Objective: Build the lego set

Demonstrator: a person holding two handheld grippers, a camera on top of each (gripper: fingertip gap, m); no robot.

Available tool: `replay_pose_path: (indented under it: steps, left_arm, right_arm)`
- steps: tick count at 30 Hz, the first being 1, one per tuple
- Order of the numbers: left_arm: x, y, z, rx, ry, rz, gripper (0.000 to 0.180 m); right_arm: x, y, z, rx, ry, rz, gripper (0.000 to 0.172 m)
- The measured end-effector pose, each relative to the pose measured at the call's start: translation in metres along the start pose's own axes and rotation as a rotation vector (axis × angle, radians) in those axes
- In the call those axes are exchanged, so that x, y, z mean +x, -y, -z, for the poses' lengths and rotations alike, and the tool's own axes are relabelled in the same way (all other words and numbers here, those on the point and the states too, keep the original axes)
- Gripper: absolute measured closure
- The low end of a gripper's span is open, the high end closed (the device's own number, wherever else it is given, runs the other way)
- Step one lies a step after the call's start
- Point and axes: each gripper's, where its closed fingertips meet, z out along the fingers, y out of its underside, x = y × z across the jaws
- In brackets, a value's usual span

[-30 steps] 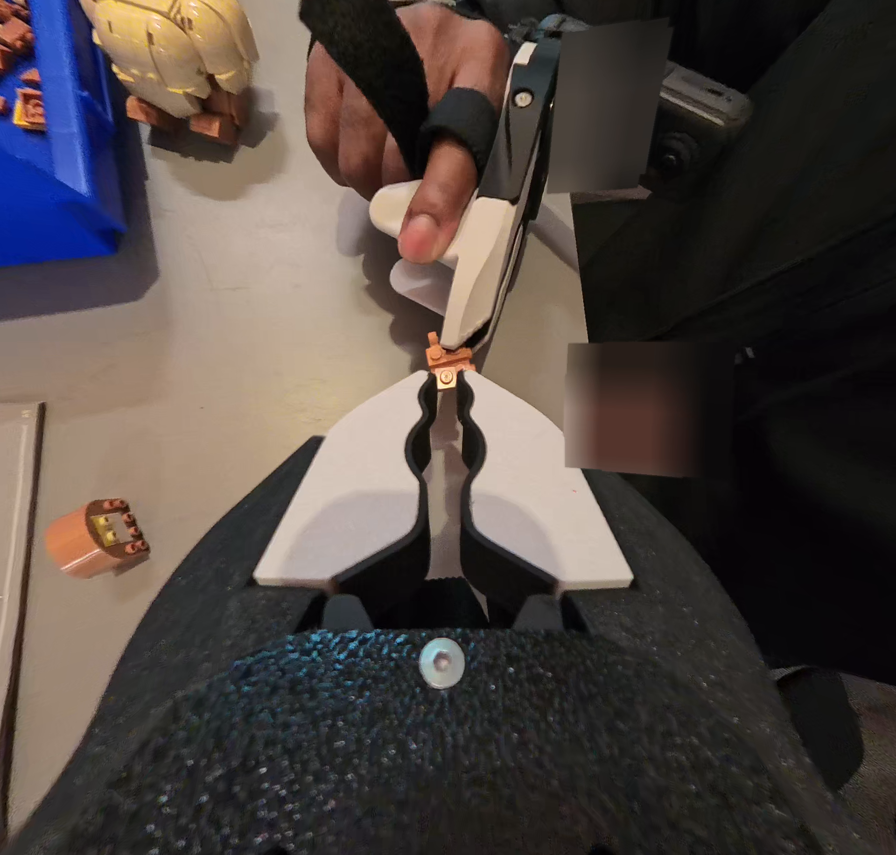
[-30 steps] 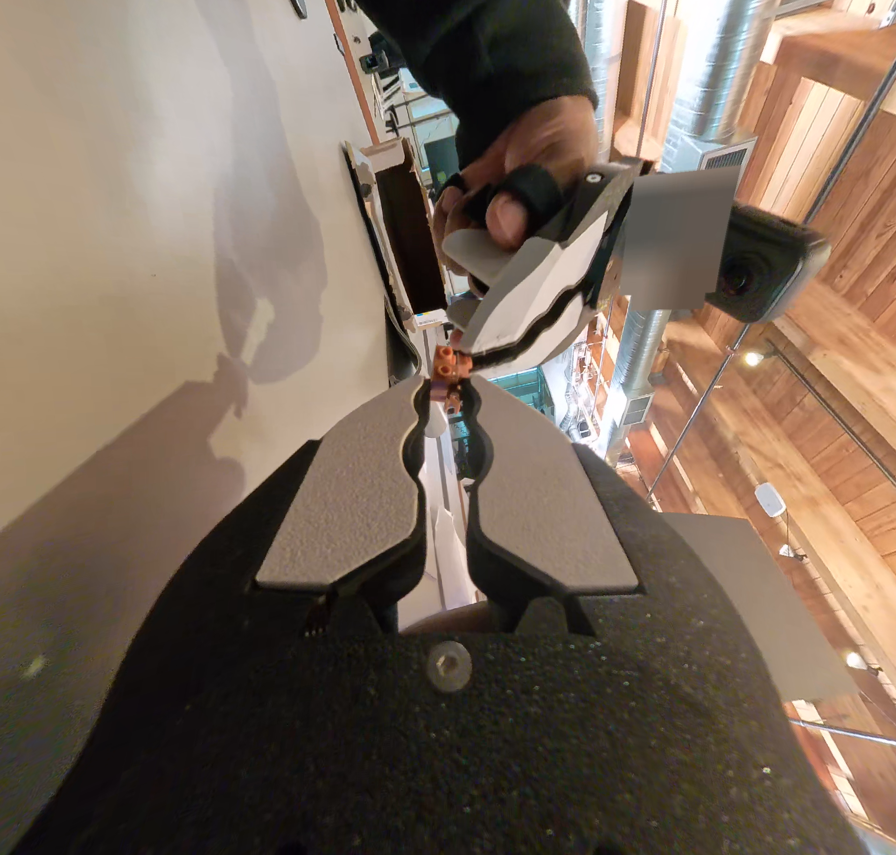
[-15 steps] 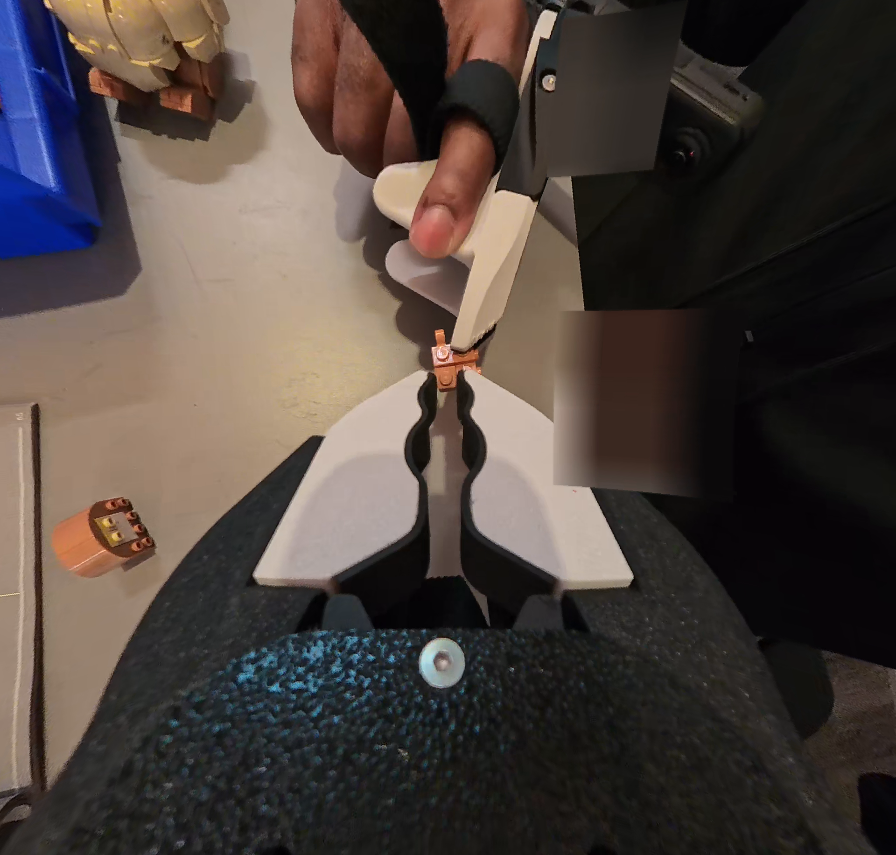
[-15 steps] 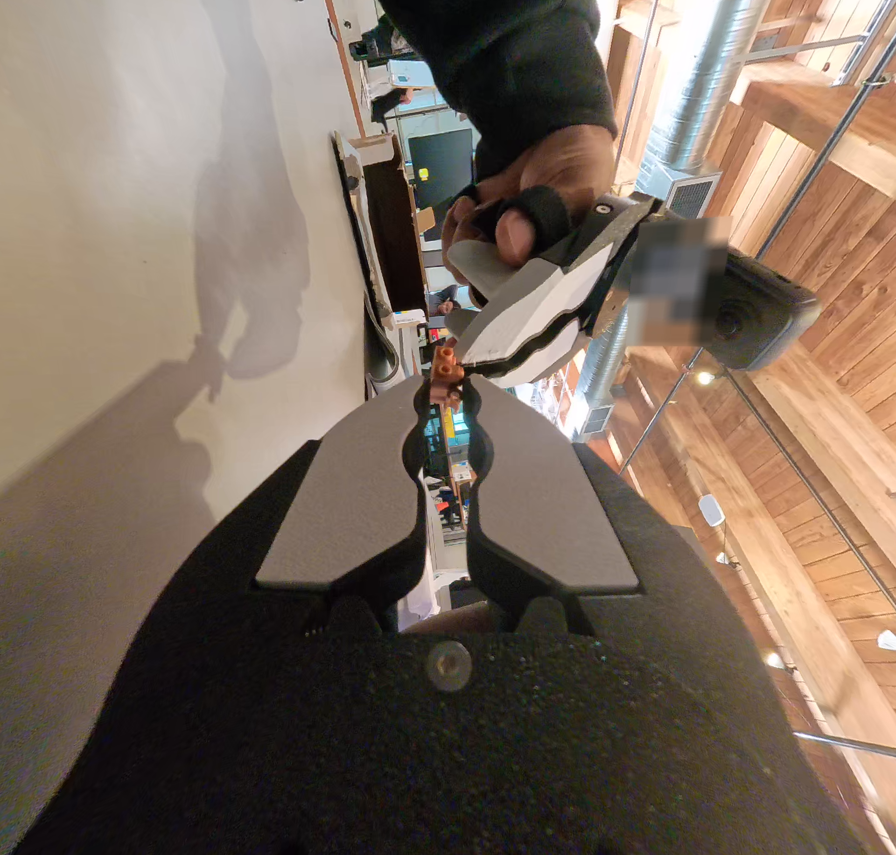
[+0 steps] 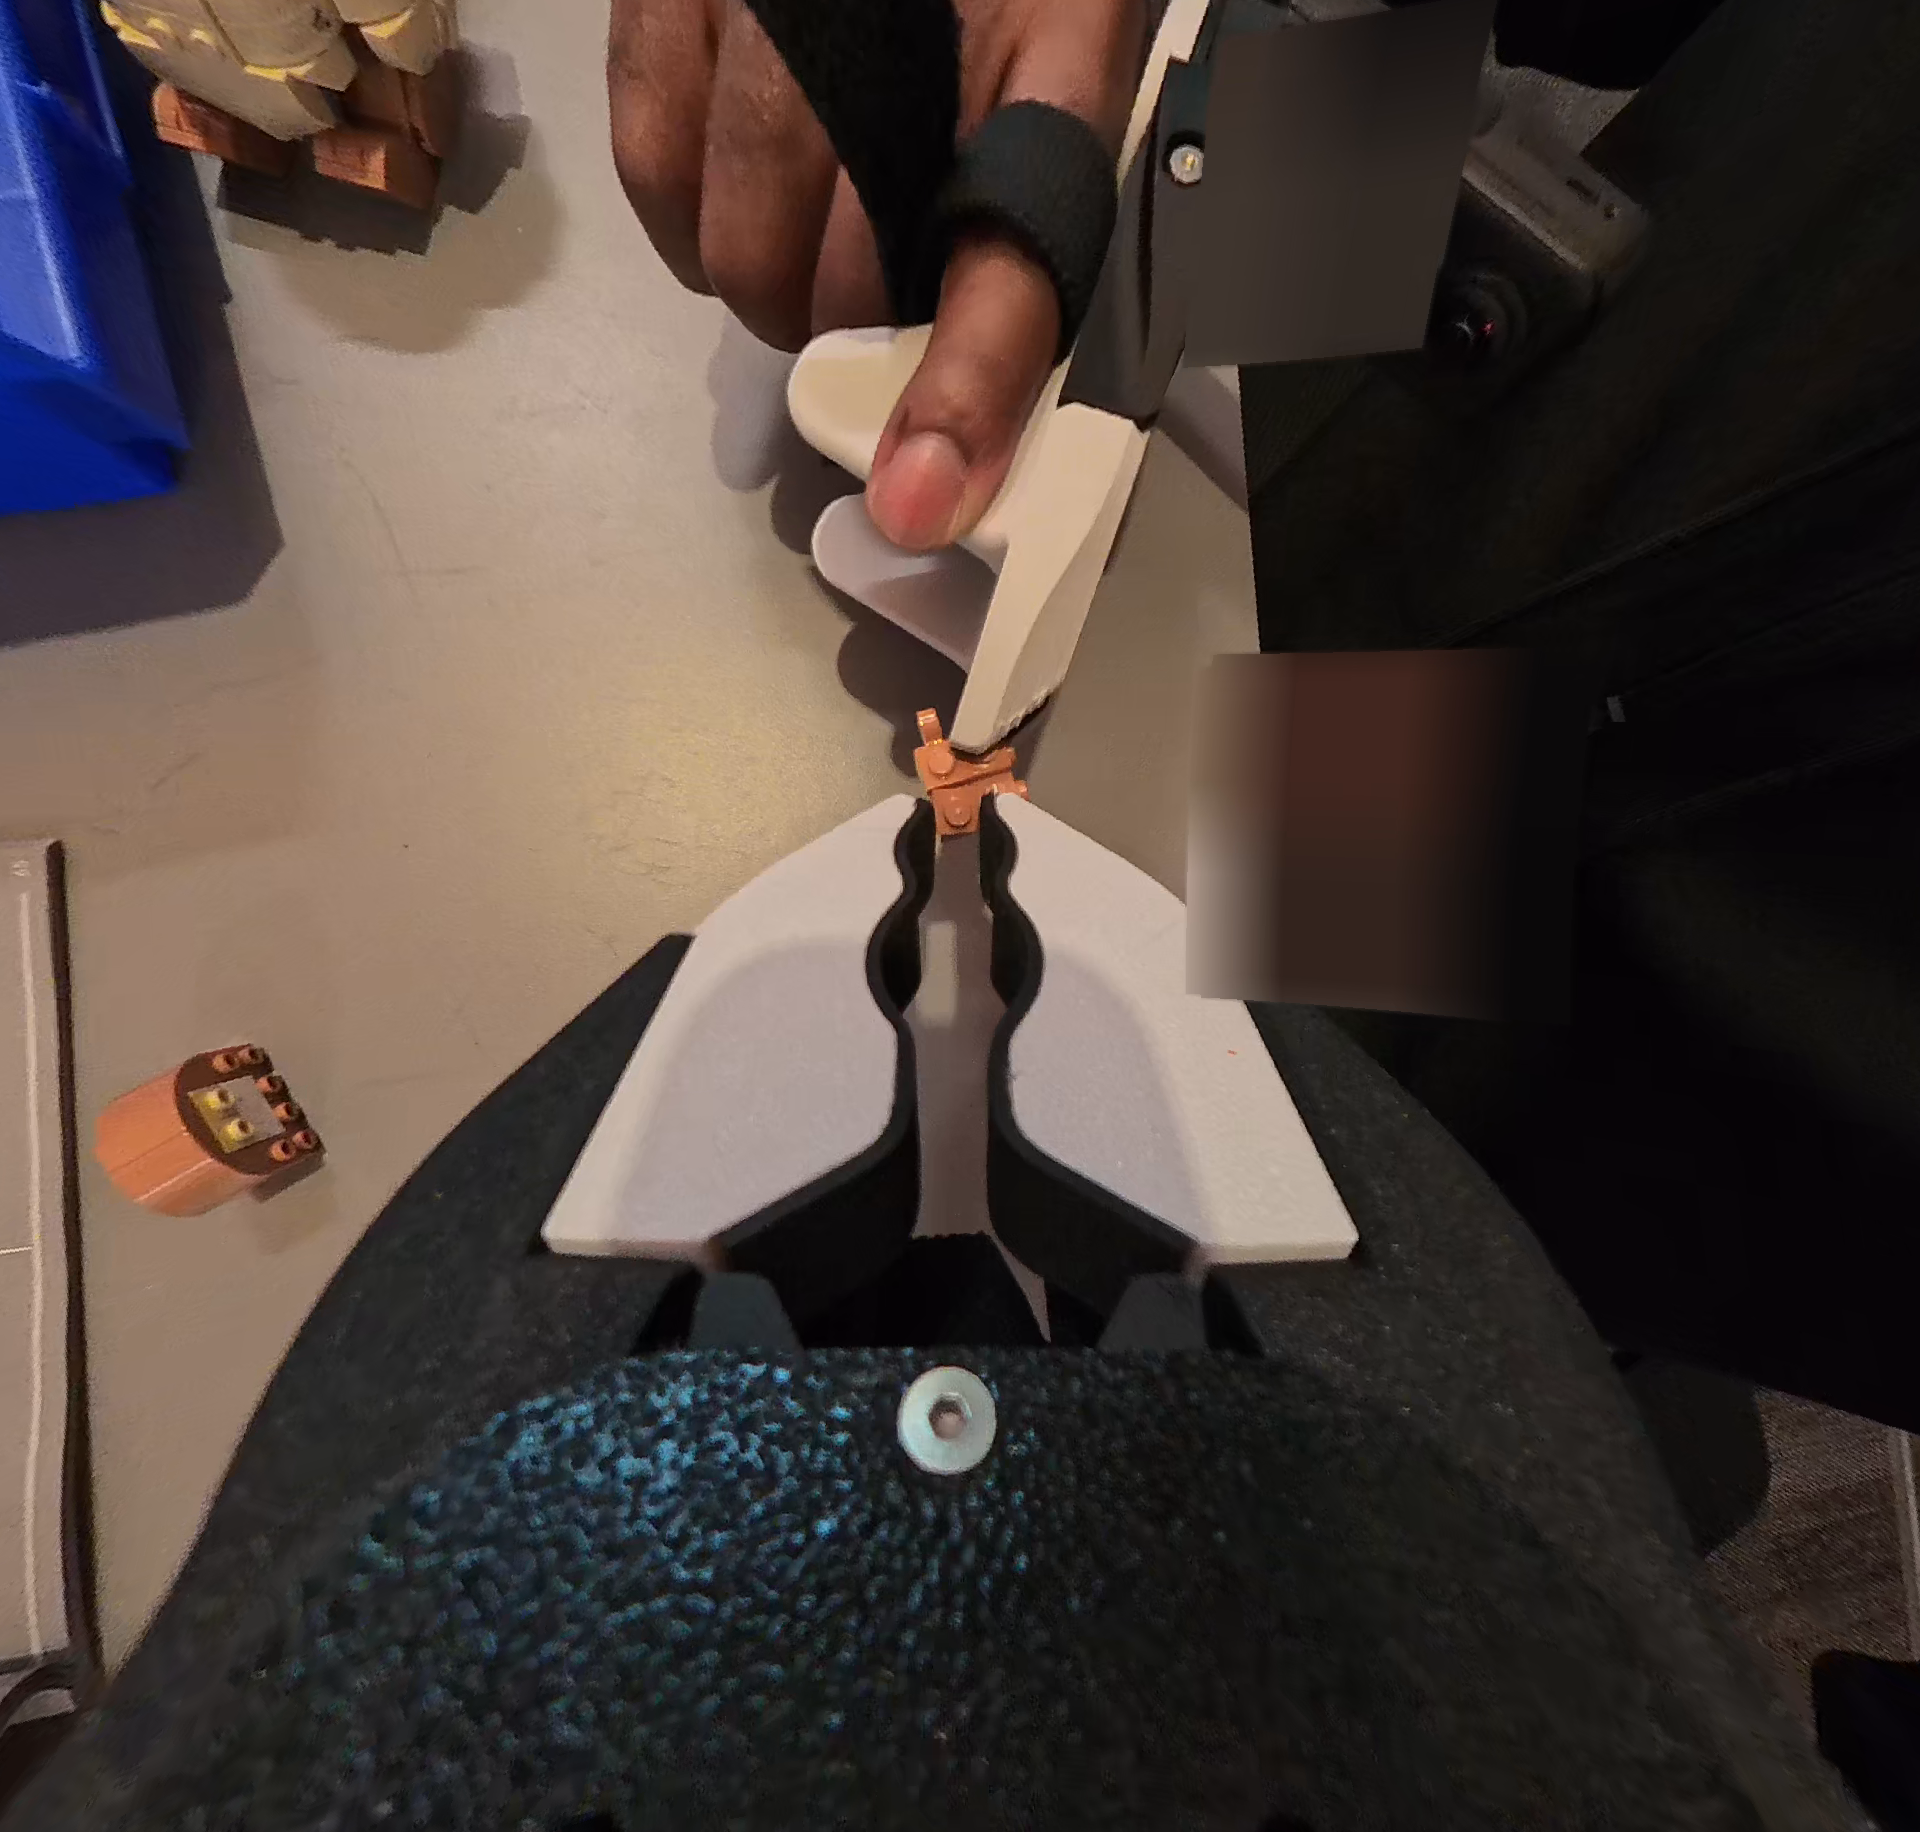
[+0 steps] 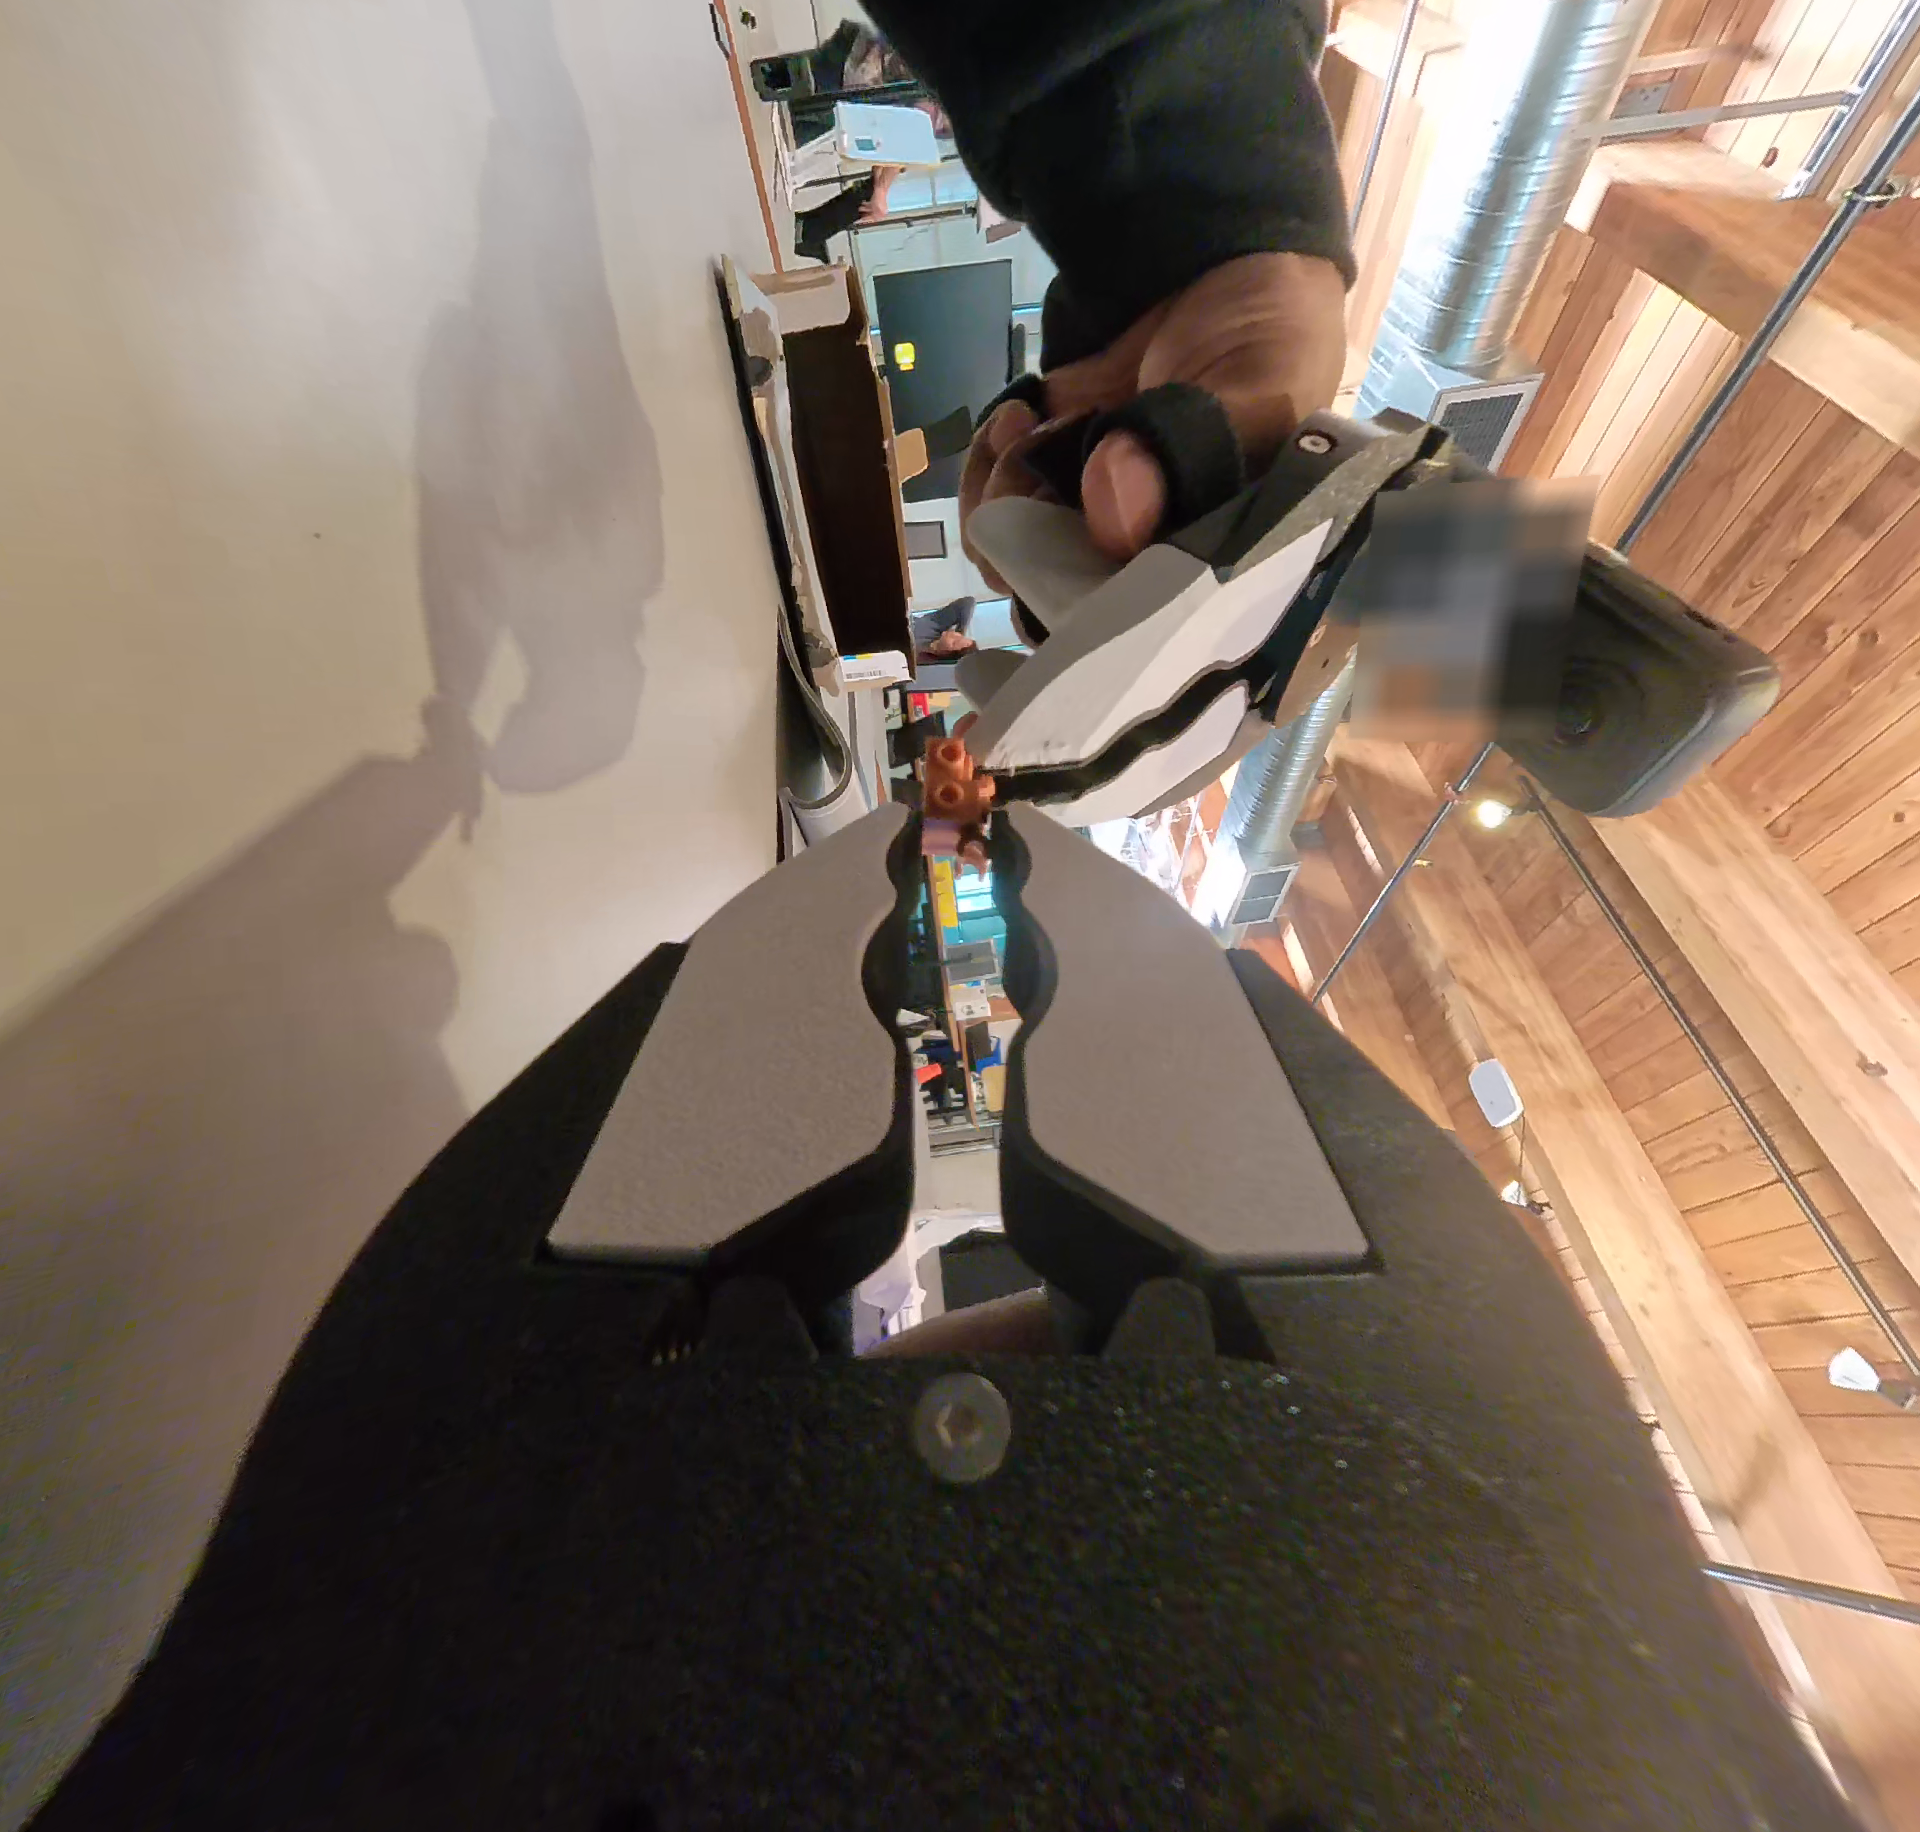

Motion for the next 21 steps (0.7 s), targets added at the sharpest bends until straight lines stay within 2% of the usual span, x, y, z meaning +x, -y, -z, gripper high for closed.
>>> replay_pose_path:
  steps: [21]
  left_arm:
    - [-0.002, 0.0013, 0.0013, -0.012, 0.037, 0.099, 0.166]
  right_arm:
    - [0.0008, -0.0015, -0.0023, -0.024, -0.021, 0.049, 0.16]
